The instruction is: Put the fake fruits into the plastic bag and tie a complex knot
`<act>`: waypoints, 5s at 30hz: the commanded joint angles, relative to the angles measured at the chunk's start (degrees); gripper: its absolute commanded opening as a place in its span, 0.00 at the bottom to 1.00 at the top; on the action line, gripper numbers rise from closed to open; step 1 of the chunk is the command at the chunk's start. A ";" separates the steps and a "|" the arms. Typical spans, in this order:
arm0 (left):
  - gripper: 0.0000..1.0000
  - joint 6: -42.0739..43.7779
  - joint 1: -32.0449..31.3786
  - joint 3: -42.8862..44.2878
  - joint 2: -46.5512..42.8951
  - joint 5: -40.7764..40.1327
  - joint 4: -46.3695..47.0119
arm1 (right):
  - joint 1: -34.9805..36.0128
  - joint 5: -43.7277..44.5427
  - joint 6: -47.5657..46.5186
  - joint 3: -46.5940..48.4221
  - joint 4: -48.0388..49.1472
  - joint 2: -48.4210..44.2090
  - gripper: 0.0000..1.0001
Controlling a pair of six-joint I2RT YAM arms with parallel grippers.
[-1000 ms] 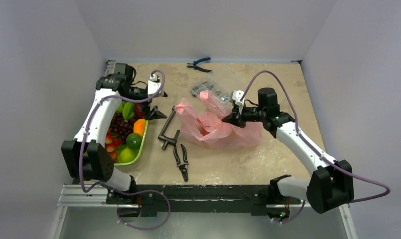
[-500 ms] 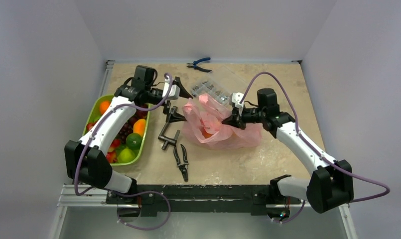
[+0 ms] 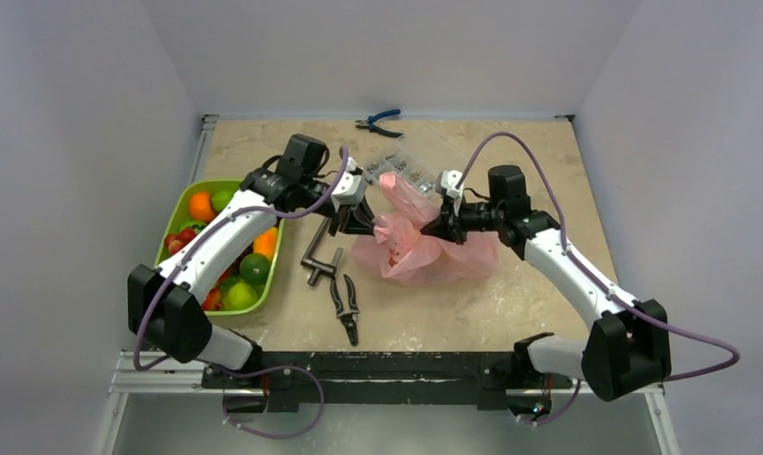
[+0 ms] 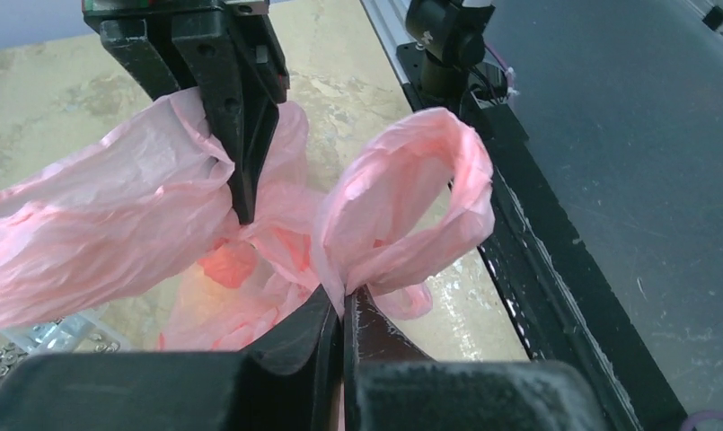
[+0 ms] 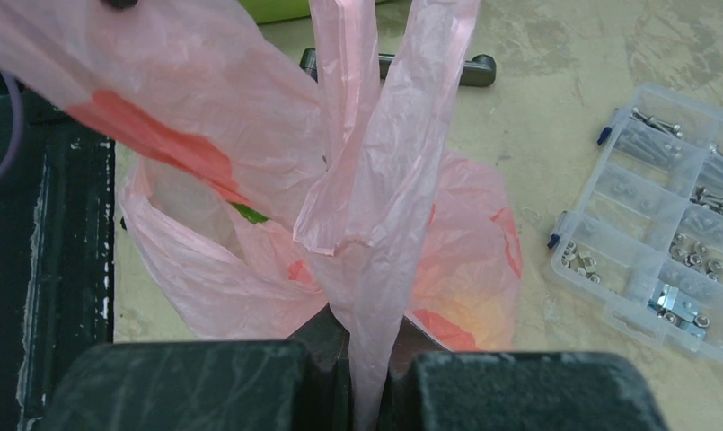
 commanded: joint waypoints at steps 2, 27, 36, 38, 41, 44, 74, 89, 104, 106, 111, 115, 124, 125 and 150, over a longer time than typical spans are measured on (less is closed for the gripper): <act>0.00 -19.00 -6.14 -3.37 -1.05 -13.64 16.60 | -0.12 -1.72 7.28 3.67 3.58 2.55 0.00; 0.00 -29.19 -14.42 1.14 5.86 -36.80 21.93 | 0.05 -5.70 14.45 8.89 1.76 6.28 0.92; 0.00 -20.20 -14.14 1.79 6.74 -30.58 20.02 | 0.11 -8.15 7.93 8.43 -1.89 5.64 0.37; 0.01 -16.66 -13.94 2.66 6.75 -30.67 16.67 | 0.02 -8.42 5.76 8.69 -3.43 5.46 0.25; 0.17 -13.07 -12.36 4.13 6.96 -30.71 11.20 | 0.00 -8.12 3.25 8.93 -5.30 5.15 0.08; 0.43 -11.36 -8.73 5.00 6.15 -28.30 6.44 | -0.08 -7.30 1.75 8.87 -6.29 4.69 0.00; 0.73 10.74 -0.27 17.57 9.28 -19.21 -4.90 | -0.11 -7.72 -6.54 7.00 -6.55 3.27 0.00; 0.00 5.24 -0.68 18.94 7.04 -17.90 -1.61 | -0.08 -3.92 -5.94 4.50 -3.76 5.26 0.12; 0.00 -26.46 0.66 18.45 4.00 -13.31 10.78 | -0.82 -1.96 -0.05 4.16 -0.36 6.74 0.00; 0.00 -37.07 -0.86 13.26 1.56 -14.25 18.79 | -1.07 -1.12 6.89 4.19 3.74 6.19 0.00; 0.00 -54.82 -7.38 0.71 -3.18 -23.35 29.75 | -1.12 2.51 24.34 1.64 13.29 3.59 0.00; 0.00 -64.28 -11.60 -4.47 -2.55 -28.18 33.20 | -1.10 5.07 33.97 -1.50 17.81 1.50 0.00; 0.33 -45.17 -4.19 -3.14 -8.88 -16.65 27.93 | -1.13 0.79 24.20 -3.89 11.02 -2.12 0.00; 0.41 -31.86 -3.10 1.14 -8.81 -15.65 18.42 | -1.10 0.29 21.96 -3.72 10.17 -2.26 0.00; 1.00 44.69 -16.63 -6.87 -13.55 -40.91 11.08 | -0.99 -6.03 10.30 2.00 -0.69 3.10 0.00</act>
